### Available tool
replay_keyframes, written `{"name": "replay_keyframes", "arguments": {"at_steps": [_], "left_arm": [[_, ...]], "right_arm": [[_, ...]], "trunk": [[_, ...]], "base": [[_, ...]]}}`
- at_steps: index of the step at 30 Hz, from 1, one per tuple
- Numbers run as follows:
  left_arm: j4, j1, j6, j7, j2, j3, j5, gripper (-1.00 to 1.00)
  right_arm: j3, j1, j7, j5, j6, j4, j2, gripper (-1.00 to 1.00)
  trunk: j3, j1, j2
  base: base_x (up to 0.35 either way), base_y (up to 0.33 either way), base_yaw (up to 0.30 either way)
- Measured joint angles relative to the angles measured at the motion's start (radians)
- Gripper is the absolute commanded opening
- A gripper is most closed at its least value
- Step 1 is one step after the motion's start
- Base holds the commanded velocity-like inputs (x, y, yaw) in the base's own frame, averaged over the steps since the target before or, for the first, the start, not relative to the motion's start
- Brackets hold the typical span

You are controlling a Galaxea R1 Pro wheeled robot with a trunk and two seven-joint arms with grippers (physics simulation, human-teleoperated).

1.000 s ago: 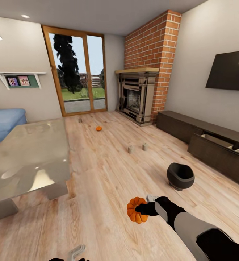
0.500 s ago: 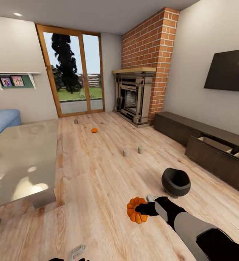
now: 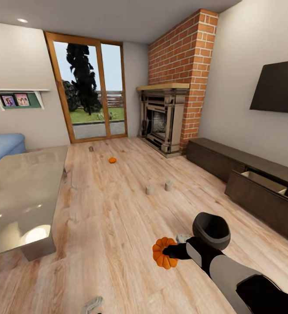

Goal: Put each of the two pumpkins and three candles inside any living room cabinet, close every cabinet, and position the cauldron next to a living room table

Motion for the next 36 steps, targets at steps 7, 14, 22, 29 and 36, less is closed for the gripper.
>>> {"name": "replay_keyframes", "arguments": {"at_steps": [7,14,22,29,36], "left_arm": [[0.004,0.0,-0.007,0.0,0.0,0.0,0.0,1.0],[0.004,0.0,-0.007,0.0,0.0,0.0,0.0,1.0],[0.003,0.0,-0.007,0.0,0.0,0.0,0.0,1.0],[0.003,0.0,-0.007,0.0,0.0,0.0,0.0,1.0],[0.003,0.0,-0.007,0.0,0.0,0.0,0.0,1.0]], "right_arm": [[0.0,0.0,0.0,0.0,0.0,0.0,0.0,-1.0],[0.001,0.0,0.0,0.0,0.0,0.0,0.0,-1.0],[0.0,0.0,0.0,0.001,0.0,0.0,0.0,-1.0],[0.001,0.0,0.0,0.0,0.0,0.0,0.0,-1.0],[0.0,0.0,0.0,0.0,0.0,0.0,0.0,-1.0]], "trunk": [[0.01,0.0,0.0],[0.015,0.0,0.0],[0.015,0.0,0.0],[0.015,0.0,0.0],[0.015,0.0,0.0]], "base": [[0.264,-0.228,0.088],[0.275,-0.209,0.037],[0.325,-0.049,0.206],[0.335,-0.001,0.282],[0.335,0.0,0.265]]}}
